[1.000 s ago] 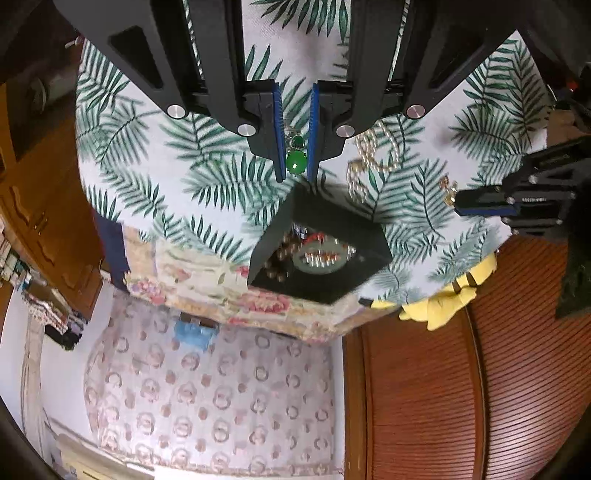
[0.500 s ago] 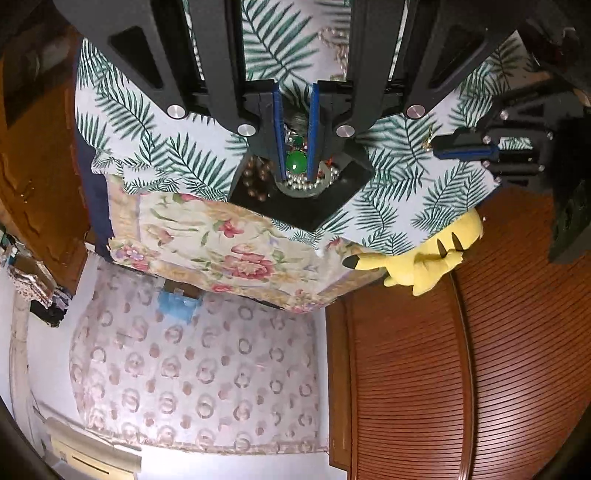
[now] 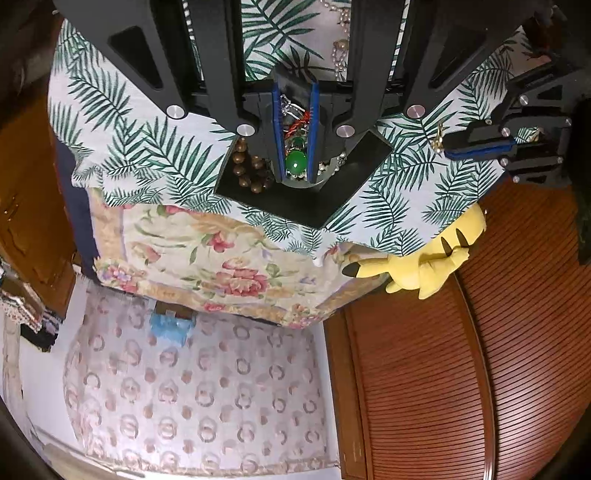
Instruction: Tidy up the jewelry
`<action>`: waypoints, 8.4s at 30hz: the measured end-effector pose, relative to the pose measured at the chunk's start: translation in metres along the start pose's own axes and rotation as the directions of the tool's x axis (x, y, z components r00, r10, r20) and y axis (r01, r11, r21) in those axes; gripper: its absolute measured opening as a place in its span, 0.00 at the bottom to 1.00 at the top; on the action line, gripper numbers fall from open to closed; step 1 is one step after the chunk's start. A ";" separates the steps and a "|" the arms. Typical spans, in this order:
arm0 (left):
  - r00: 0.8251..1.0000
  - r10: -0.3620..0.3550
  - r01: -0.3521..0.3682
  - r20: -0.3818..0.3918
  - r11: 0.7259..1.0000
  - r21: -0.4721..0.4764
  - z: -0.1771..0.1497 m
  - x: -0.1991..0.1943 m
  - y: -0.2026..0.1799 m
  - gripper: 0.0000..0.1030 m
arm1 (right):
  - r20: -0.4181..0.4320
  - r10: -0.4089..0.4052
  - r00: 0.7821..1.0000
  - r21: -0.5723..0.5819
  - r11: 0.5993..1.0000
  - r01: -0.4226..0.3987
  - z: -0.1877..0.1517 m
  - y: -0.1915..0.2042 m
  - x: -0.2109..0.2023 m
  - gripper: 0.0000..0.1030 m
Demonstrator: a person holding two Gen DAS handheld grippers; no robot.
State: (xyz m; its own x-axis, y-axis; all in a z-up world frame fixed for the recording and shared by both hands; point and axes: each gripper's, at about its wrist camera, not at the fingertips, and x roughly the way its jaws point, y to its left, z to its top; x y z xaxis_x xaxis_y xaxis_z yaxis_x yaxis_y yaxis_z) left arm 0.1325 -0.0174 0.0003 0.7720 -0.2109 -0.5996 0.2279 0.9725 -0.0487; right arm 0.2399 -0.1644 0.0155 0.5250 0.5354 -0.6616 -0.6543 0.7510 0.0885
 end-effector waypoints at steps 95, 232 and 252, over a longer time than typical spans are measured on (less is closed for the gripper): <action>0.974 0.024 -0.022 -0.226 1.000 0.013 -0.095 0.022 0.006 0.14 | -0.140 -0.059 0.988 -0.131 0.991 0.041 -0.143 0.031 -0.014 0.05; 0.980 0.185 -0.176 0.068 0.977 -0.120 -0.008 -0.077 -0.005 0.92 | 0.222 -0.254 0.941 0.154 0.963 0.223 -0.080 0.033 -0.115 0.97; 0.967 0.231 -0.214 0.107 0.966 -0.147 -0.023 -0.108 -0.007 0.92 | 0.296 -0.280 0.913 0.169 0.956 0.238 -0.090 0.057 -0.147 0.97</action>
State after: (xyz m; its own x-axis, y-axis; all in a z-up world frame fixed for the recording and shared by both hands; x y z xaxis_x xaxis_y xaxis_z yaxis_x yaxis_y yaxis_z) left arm 0.0338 0.0009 0.0470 0.8627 0.0099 -0.5055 -0.0323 0.9988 -0.0357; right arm 0.0763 -0.2350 0.0512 0.8238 0.3933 -0.4081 -0.4088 0.9111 0.0530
